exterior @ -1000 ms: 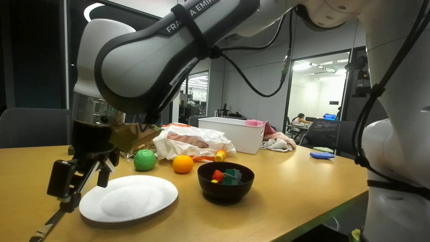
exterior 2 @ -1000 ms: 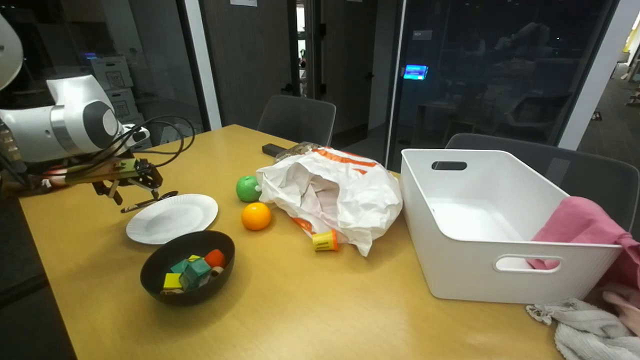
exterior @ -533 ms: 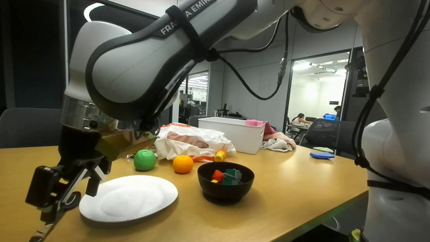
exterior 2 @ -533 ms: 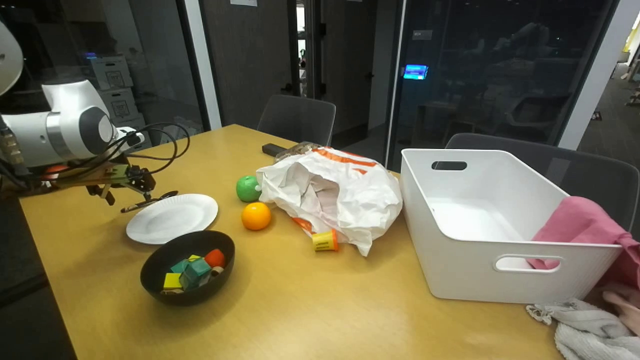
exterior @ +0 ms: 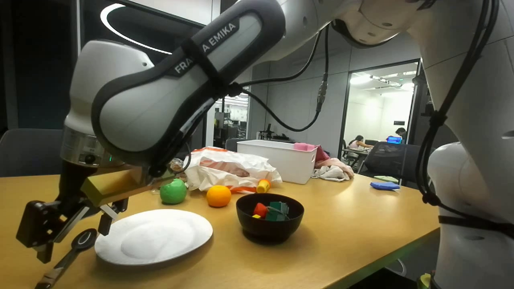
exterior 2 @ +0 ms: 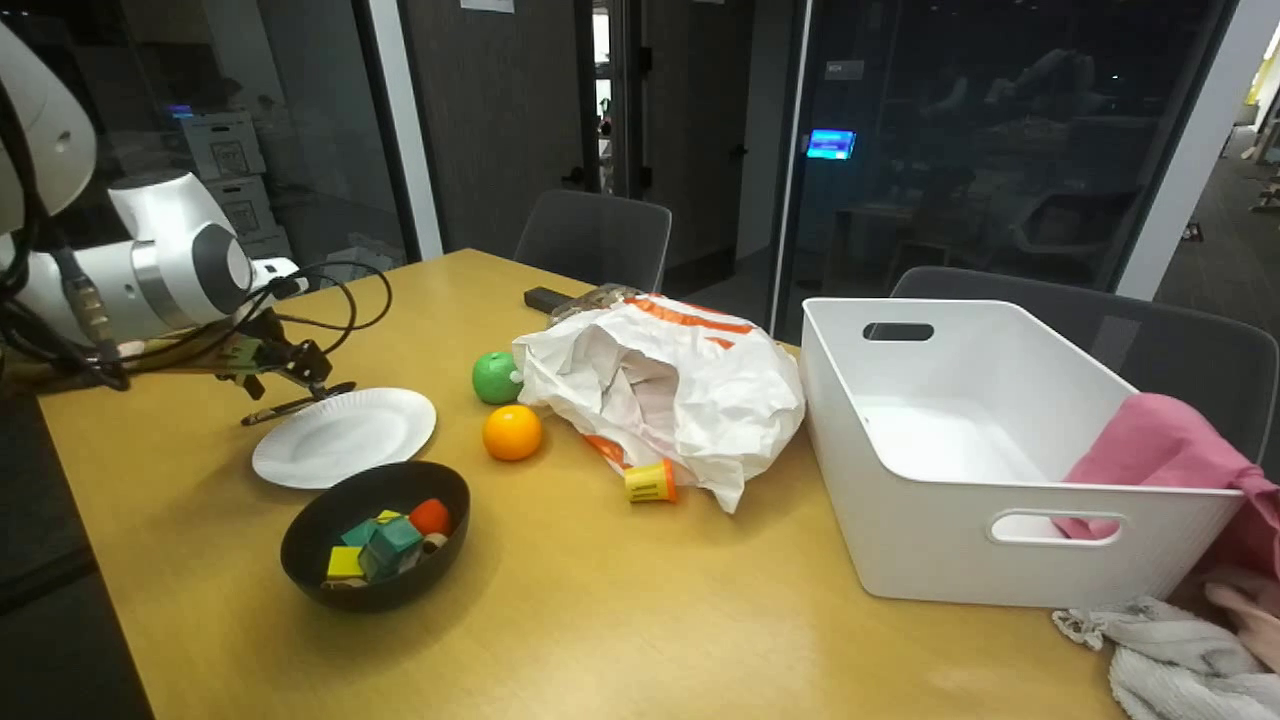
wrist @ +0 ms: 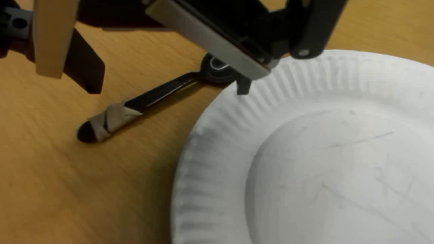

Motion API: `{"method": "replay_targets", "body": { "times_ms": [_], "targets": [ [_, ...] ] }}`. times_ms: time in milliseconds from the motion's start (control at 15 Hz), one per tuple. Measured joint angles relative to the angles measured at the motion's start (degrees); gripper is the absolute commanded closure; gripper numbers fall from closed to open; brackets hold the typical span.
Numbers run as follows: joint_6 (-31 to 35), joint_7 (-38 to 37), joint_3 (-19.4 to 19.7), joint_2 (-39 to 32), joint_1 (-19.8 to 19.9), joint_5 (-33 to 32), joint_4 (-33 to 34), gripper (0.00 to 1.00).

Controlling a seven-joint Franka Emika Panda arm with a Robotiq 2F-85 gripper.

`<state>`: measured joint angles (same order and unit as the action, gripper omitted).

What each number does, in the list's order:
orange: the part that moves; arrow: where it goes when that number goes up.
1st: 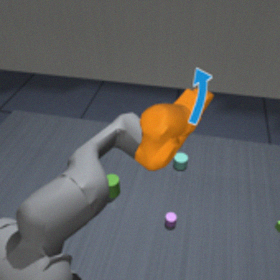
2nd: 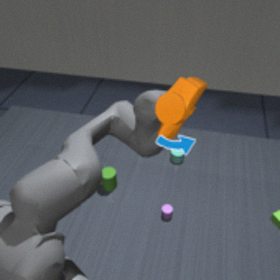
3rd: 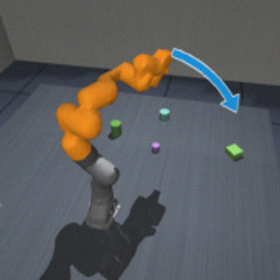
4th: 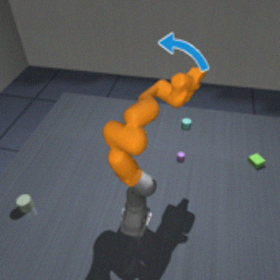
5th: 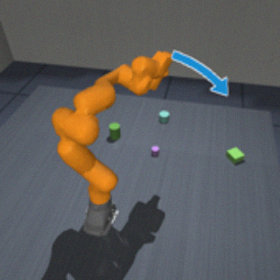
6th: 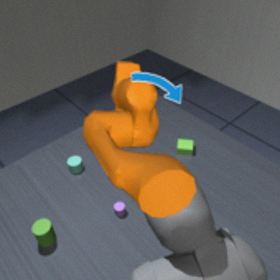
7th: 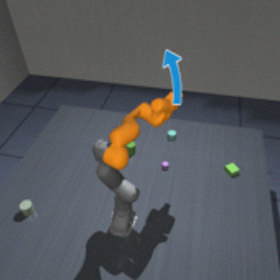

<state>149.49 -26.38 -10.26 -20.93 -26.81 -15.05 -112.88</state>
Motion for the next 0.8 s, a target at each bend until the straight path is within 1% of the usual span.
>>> {"method": "replay_targets", "body": {
  "times_ms": [200,333,533,800],
  "targets": [
    [0.81,-6.79,4.26,-2.85,-2.50,-4.19,1.75,0.00],
    [0.76,-10.39,6.31,-4.06,-4.16,-6.21,3.00,0.00],
    [-0.09,-14.37,8.21,-4.49,-7.21,-10.69,4.81,0.00],
    [-4.27,-16.95,9.06,-3.85,-10.45,-15.59,7.08,0.00]
  ]
}}
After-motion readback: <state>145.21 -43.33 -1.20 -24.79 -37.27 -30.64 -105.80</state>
